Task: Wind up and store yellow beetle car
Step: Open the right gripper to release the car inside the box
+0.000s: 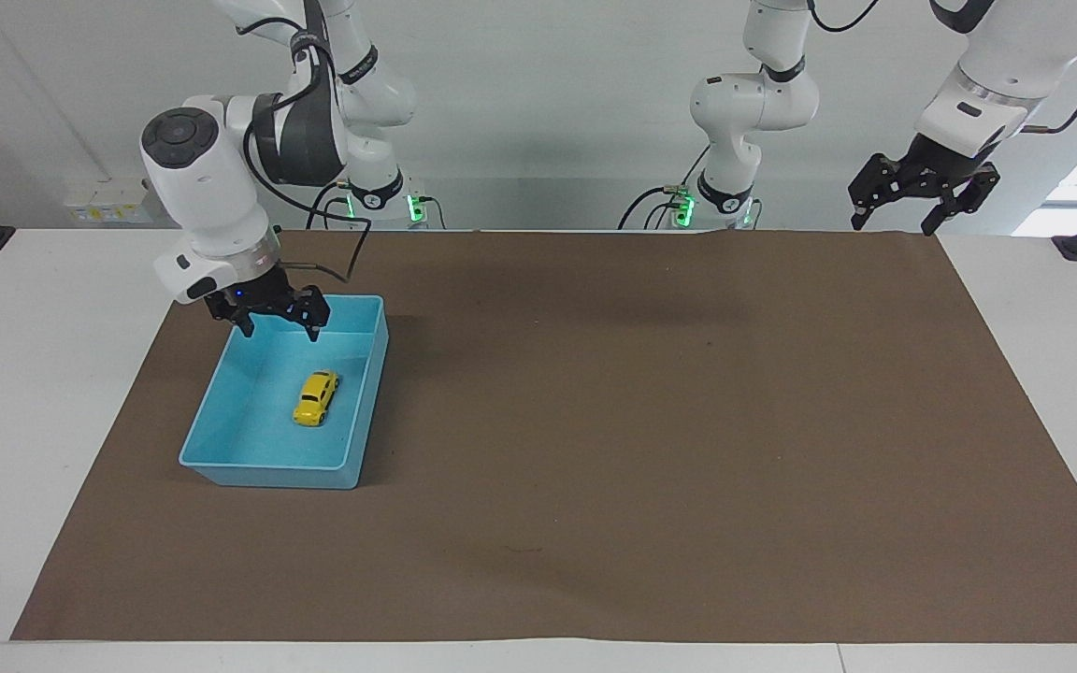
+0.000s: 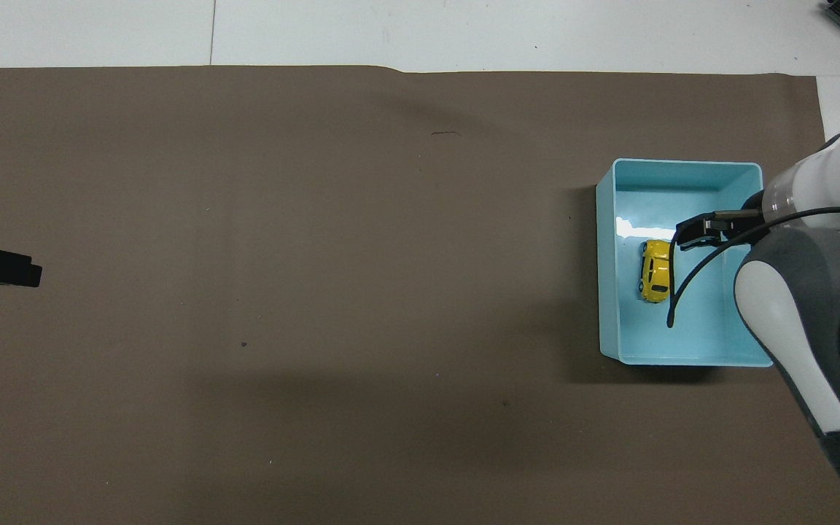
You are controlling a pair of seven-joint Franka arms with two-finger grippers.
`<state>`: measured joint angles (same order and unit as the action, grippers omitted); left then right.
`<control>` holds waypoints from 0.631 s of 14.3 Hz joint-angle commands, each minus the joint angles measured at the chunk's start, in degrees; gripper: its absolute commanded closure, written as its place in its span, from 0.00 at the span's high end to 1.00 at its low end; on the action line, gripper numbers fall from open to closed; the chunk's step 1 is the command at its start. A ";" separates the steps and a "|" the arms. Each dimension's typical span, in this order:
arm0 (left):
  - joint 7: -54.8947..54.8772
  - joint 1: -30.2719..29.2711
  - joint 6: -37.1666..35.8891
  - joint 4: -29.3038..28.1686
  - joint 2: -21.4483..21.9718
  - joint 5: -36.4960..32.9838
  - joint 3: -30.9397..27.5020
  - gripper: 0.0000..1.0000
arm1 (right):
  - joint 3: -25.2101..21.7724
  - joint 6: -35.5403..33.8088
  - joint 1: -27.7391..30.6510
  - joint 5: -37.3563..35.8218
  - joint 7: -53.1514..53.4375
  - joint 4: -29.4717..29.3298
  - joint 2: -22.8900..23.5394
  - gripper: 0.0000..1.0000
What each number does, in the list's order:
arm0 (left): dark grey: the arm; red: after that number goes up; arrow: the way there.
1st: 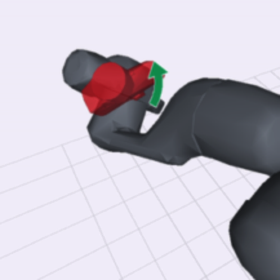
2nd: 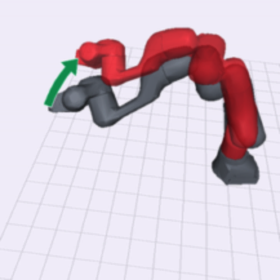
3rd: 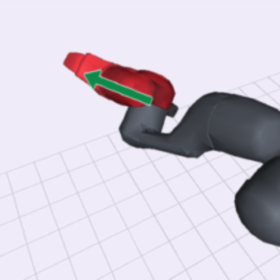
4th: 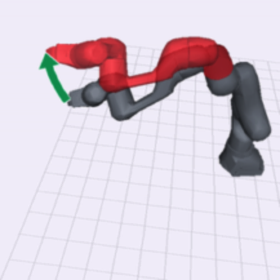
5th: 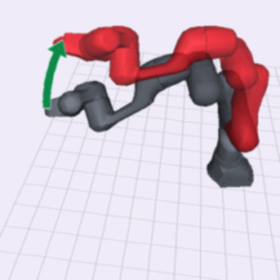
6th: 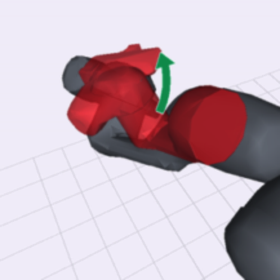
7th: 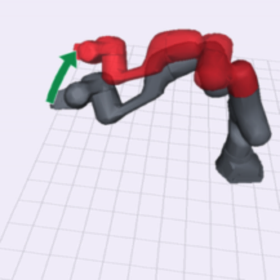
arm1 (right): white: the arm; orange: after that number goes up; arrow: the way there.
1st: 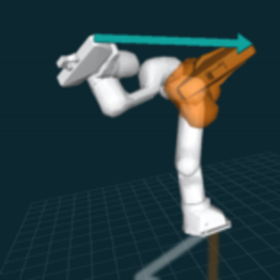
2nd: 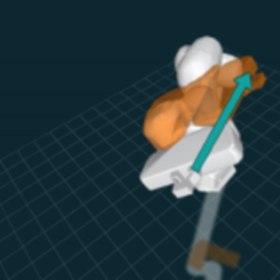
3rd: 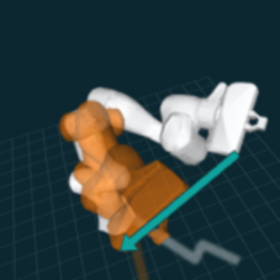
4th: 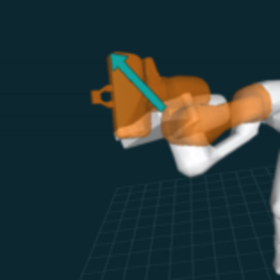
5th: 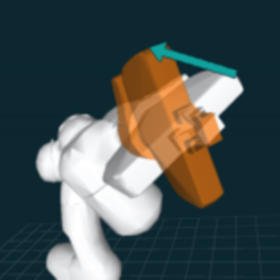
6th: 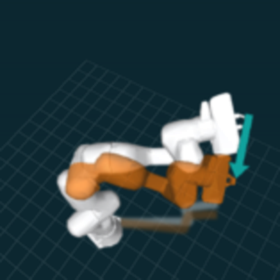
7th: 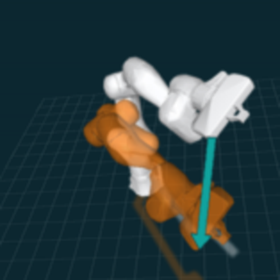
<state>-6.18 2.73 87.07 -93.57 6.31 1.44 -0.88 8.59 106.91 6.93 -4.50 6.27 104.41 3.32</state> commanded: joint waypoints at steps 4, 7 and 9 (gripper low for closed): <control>0.47 -0.27 -0.41 -1.09 1.34 -0.13 0.18 1.00 | 0.90 -11.09 0.37 2.83 0.67 -7.19 -2.18 1.00; 0.47 -0.27 -0.41 -1.09 1.34 -0.13 0.18 1.00 | 0.90 -16.89 0.45 3.44 0.23 -11.58 -2.18 1.00; 0.47 -0.27 -0.41 -1.09 1.34 -0.13 0.18 1.00 | 0.64 -19.71 1.15 6.95 -0.90 -14.22 -1.92 1.00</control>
<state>-6.18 2.73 87.06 -93.57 6.33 1.44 -0.88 9.23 90.23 7.03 -0.61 6.56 93.50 0.56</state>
